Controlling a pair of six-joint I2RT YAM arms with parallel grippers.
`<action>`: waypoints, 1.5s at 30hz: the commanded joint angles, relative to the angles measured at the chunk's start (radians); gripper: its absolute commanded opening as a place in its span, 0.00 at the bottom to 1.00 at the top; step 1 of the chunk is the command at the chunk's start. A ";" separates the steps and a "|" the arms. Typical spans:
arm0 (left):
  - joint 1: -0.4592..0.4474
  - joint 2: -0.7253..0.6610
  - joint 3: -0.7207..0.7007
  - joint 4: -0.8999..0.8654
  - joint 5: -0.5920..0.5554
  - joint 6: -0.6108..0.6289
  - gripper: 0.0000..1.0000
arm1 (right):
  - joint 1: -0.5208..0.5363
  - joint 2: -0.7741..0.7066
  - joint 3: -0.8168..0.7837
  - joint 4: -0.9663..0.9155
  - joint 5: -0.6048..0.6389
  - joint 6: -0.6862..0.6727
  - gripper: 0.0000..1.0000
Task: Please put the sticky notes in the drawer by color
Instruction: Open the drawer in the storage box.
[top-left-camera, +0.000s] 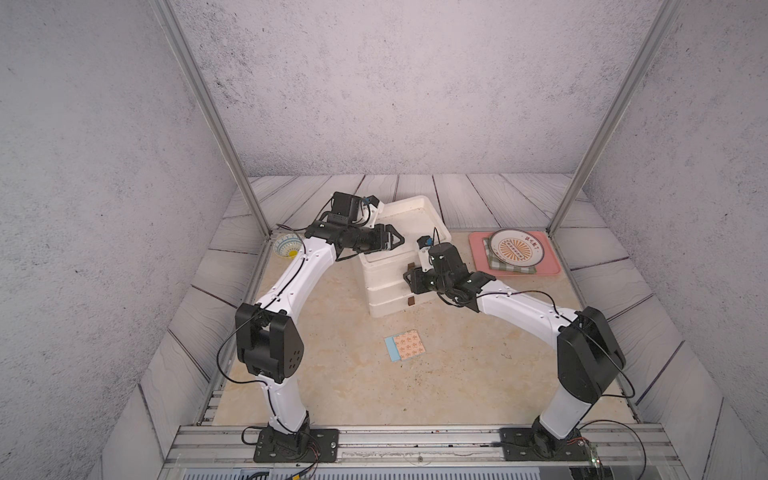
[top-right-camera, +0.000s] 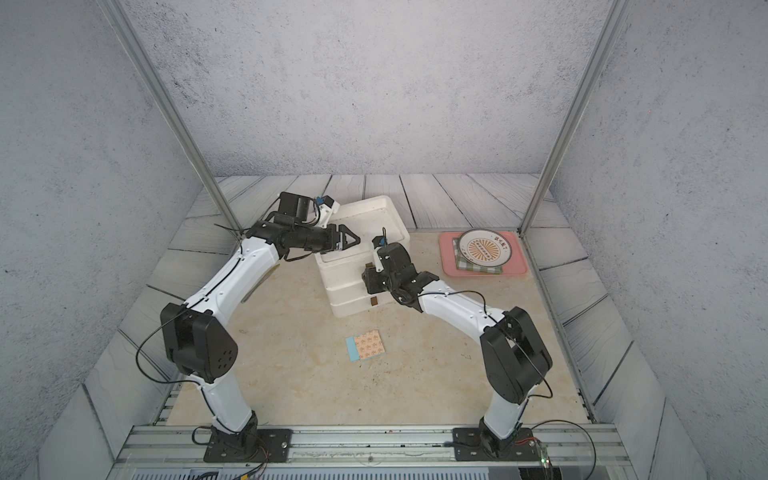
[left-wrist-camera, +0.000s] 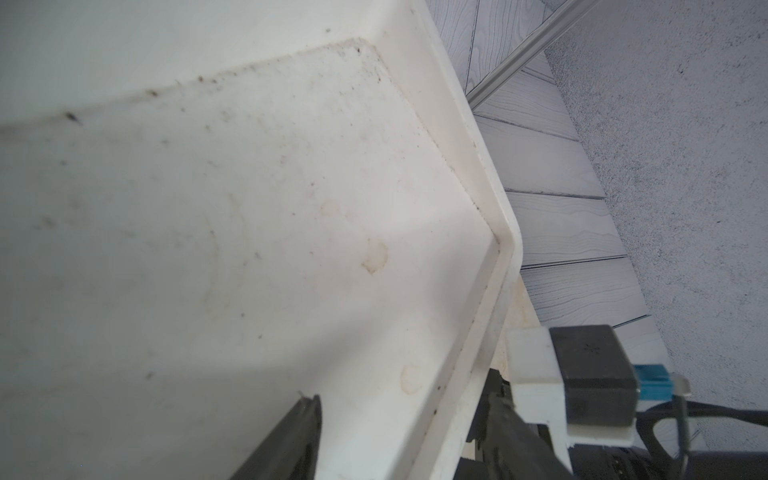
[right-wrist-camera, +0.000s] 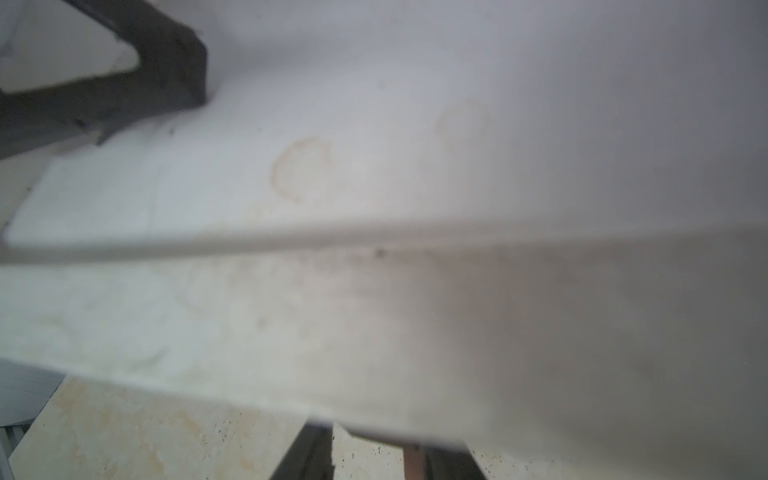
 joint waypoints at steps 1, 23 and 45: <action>0.017 0.044 -0.048 -0.107 -0.019 -0.021 0.68 | -0.005 0.020 0.025 0.073 0.036 -0.024 0.35; 0.036 0.068 -0.056 -0.093 0.007 -0.043 0.67 | -0.005 -0.138 -0.069 0.035 0.049 -0.057 0.00; 0.037 0.074 -0.061 -0.090 0.005 -0.048 0.67 | -0.004 -0.317 -0.115 -0.060 0.034 -0.038 0.00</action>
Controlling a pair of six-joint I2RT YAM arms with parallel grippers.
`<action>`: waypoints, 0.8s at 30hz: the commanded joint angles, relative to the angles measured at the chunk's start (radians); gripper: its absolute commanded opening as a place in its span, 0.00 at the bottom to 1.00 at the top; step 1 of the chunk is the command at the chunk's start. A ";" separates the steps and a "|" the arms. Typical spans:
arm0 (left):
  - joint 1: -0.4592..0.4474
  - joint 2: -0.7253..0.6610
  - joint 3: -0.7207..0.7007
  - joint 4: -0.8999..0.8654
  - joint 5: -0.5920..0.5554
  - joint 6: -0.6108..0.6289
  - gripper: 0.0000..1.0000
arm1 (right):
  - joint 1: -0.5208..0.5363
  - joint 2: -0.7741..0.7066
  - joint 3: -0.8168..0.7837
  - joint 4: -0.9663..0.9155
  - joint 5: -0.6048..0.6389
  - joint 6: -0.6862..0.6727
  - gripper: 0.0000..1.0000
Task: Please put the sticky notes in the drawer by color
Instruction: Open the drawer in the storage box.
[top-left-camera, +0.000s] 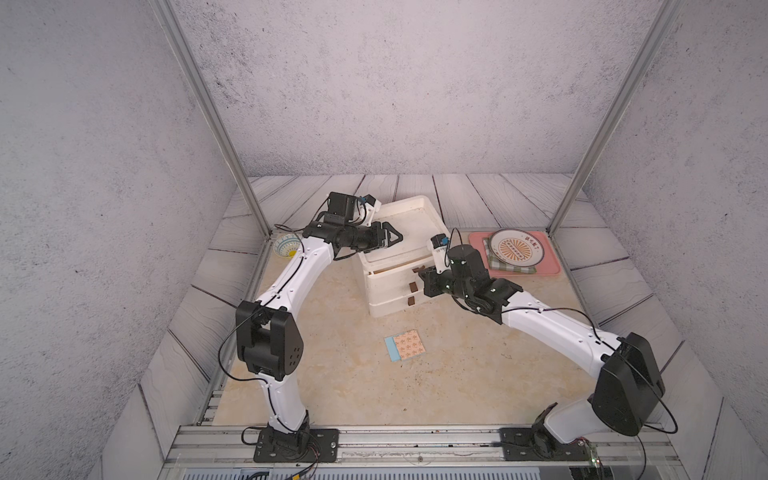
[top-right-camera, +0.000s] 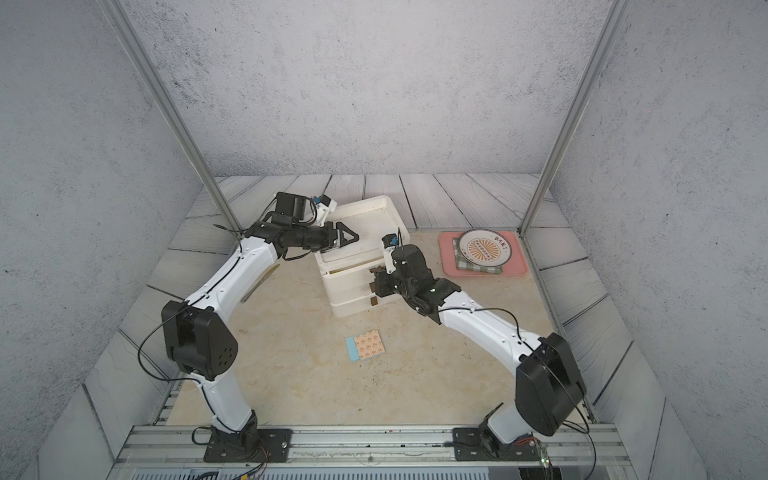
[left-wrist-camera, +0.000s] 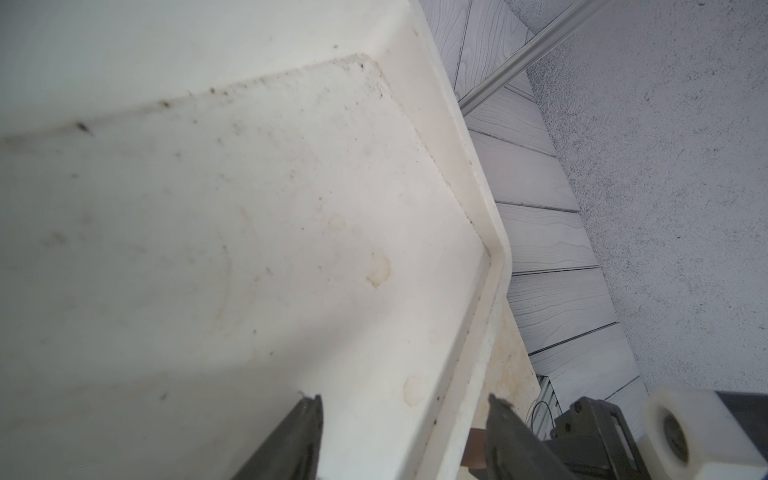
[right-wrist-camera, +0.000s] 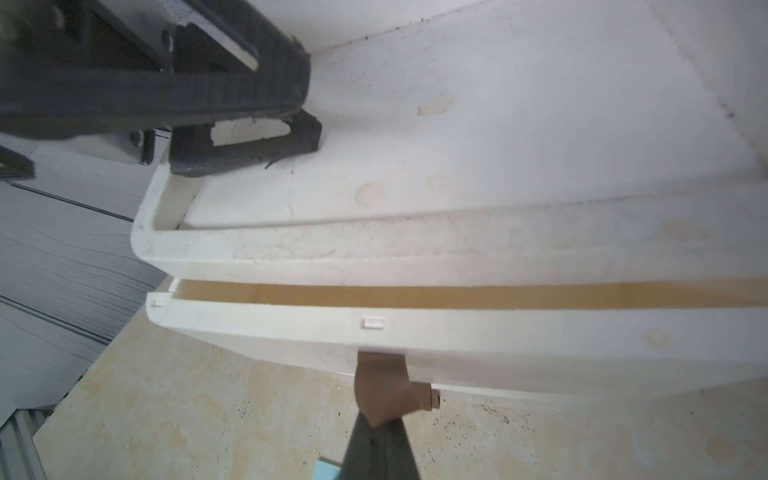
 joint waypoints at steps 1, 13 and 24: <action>0.012 0.060 -0.047 -0.141 -0.055 -0.007 0.67 | -0.005 -0.096 -0.010 -0.031 0.008 0.008 0.00; 0.010 0.049 -0.048 -0.144 -0.061 -0.004 0.67 | -0.005 -0.409 -0.227 -0.150 0.027 0.058 0.00; 0.008 0.044 -0.048 -0.145 -0.067 0.001 0.67 | -0.005 -0.590 -0.297 -0.231 0.084 0.084 0.00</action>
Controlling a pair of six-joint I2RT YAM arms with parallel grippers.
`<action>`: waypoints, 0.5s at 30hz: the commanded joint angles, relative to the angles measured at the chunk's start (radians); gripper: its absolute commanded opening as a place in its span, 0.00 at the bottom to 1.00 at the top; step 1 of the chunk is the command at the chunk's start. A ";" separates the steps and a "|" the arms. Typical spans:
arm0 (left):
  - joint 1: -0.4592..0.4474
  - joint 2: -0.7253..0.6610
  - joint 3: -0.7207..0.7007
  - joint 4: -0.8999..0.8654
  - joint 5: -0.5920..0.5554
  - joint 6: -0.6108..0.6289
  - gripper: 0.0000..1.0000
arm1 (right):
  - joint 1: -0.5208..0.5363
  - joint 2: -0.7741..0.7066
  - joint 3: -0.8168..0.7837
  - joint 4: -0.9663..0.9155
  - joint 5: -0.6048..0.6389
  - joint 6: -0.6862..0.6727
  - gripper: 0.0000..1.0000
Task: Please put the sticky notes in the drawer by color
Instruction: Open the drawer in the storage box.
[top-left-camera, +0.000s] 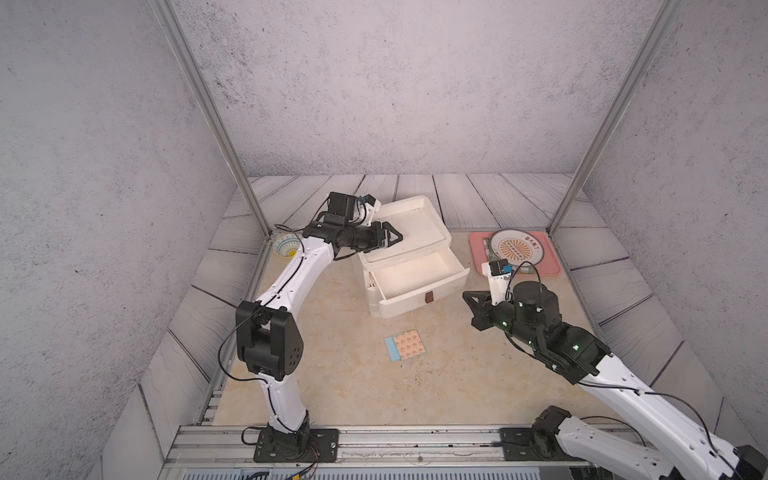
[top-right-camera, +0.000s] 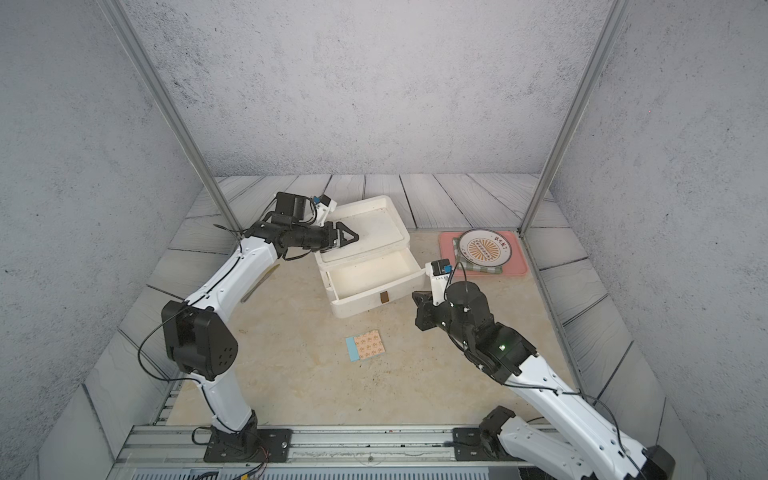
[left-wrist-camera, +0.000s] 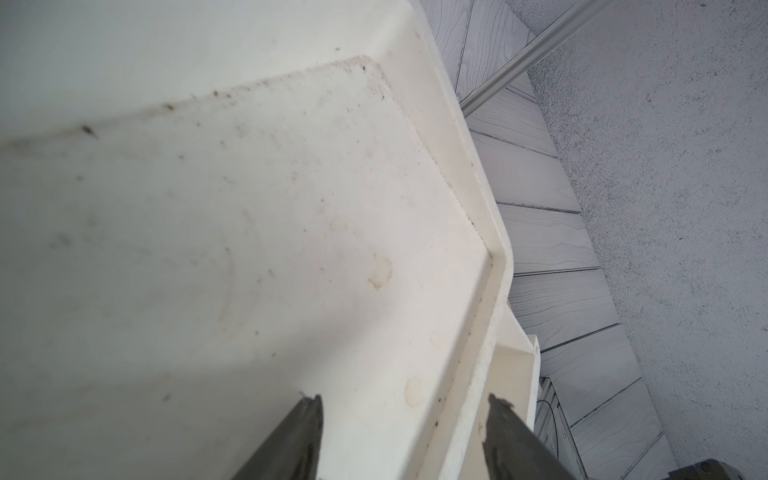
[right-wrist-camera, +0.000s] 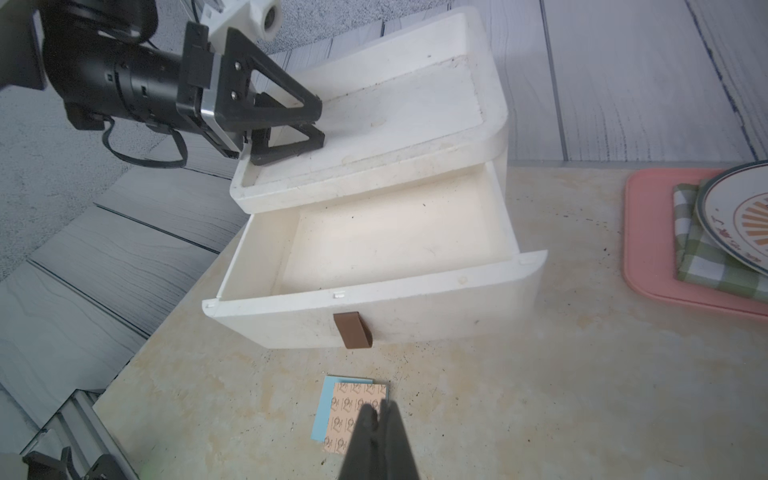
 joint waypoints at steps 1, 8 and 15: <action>0.009 0.042 -0.048 -0.146 -0.064 0.000 0.67 | -0.003 0.034 -0.011 -0.020 -0.018 0.028 0.00; 0.006 0.036 -0.049 -0.151 -0.071 0.010 0.67 | -0.003 0.262 0.037 0.049 -0.165 0.075 0.46; 0.006 0.031 -0.048 -0.148 -0.066 0.008 0.67 | 0.006 0.407 0.097 0.109 -0.180 0.051 0.51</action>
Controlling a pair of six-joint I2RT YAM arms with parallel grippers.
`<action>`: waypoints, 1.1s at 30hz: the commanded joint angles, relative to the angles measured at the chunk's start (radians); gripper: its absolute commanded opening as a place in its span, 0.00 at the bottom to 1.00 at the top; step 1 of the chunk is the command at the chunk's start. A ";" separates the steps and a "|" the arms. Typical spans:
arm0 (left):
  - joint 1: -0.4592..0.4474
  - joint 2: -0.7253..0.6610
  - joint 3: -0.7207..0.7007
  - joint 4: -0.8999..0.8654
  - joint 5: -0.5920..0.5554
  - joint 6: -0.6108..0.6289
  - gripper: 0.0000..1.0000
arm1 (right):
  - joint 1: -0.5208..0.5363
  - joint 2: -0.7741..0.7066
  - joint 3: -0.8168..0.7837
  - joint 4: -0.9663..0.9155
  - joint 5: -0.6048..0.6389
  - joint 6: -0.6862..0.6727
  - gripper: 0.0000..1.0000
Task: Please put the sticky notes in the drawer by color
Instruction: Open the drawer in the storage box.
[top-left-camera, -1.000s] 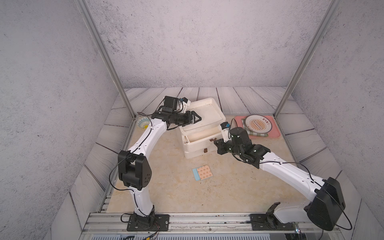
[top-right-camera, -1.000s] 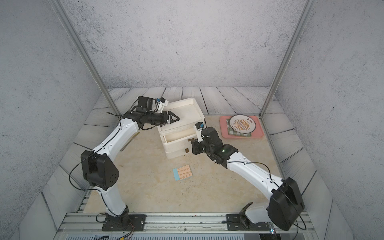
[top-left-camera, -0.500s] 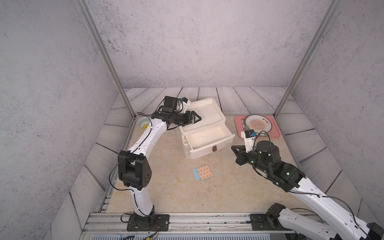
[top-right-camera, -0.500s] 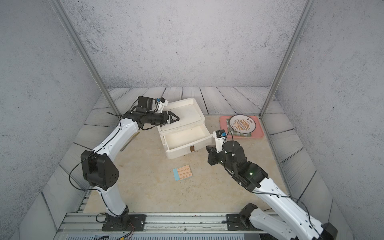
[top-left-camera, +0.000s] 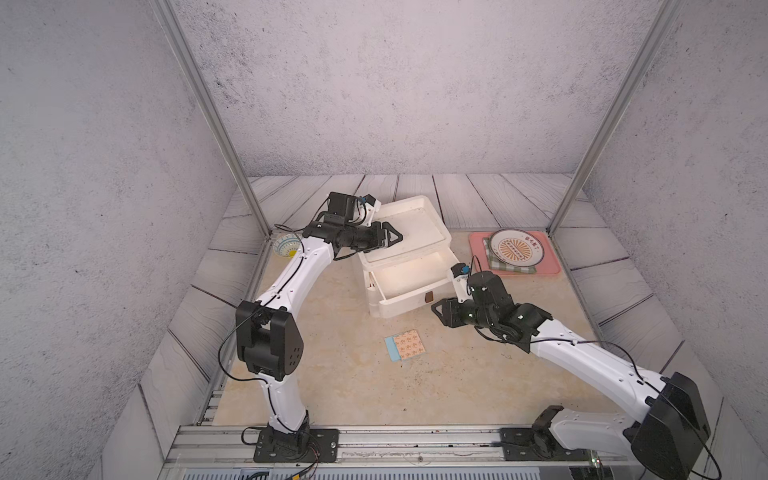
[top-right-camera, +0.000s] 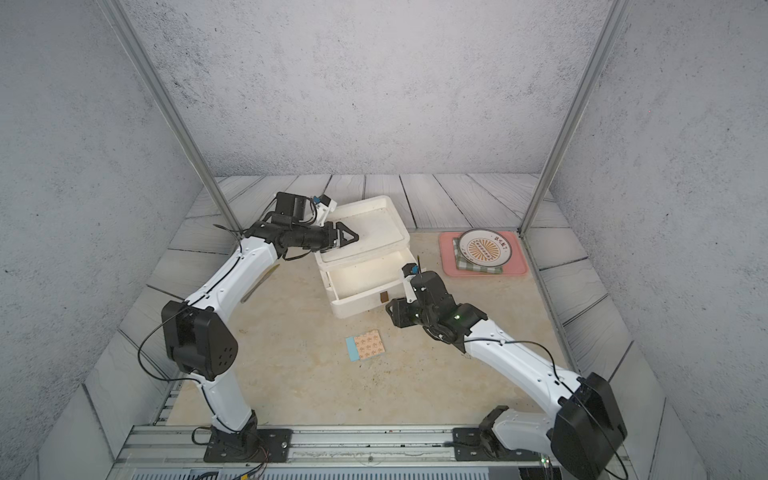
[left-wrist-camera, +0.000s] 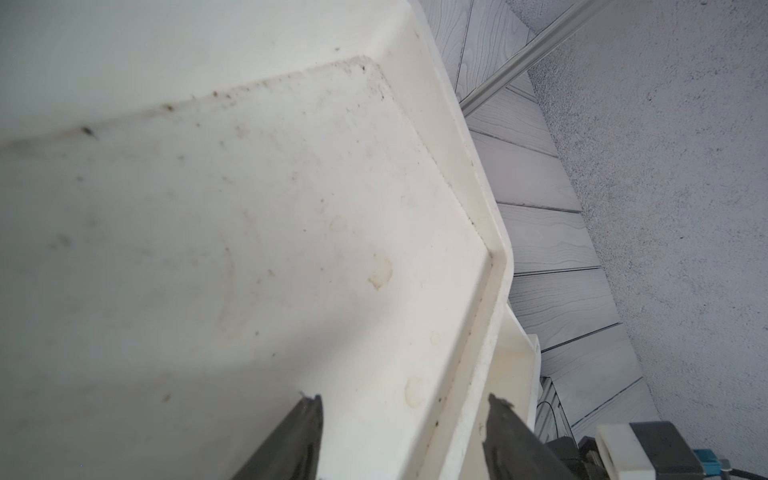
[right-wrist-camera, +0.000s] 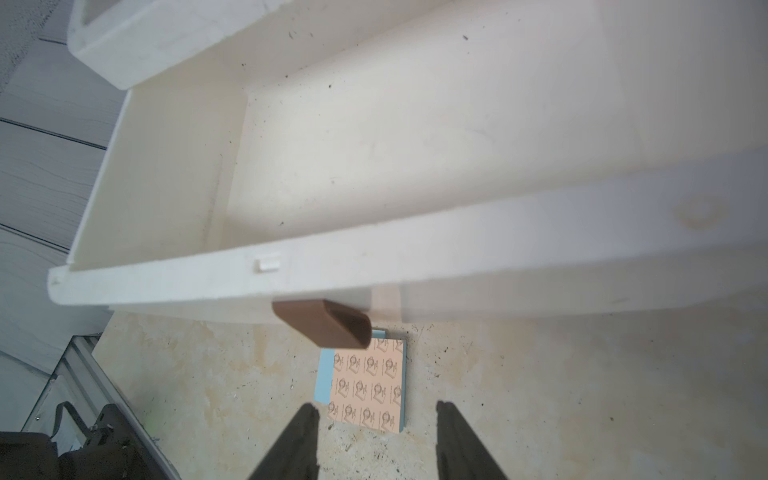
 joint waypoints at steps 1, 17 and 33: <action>0.006 0.030 -0.047 -0.149 -0.065 0.004 0.67 | 0.004 0.039 0.045 0.071 -0.017 -0.016 0.53; 0.006 0.030 -0.048 -0.147 -0.057 0.003 0.67 | 0.005 0.095 0.100 0.088 0.012 -0.065 0.00; 0.005 0.033 -0.050 -0.149 -0.063 0.003 0.67 | 0.005 -0.175 -0.047 -0.007 0.042 -0.020 0.00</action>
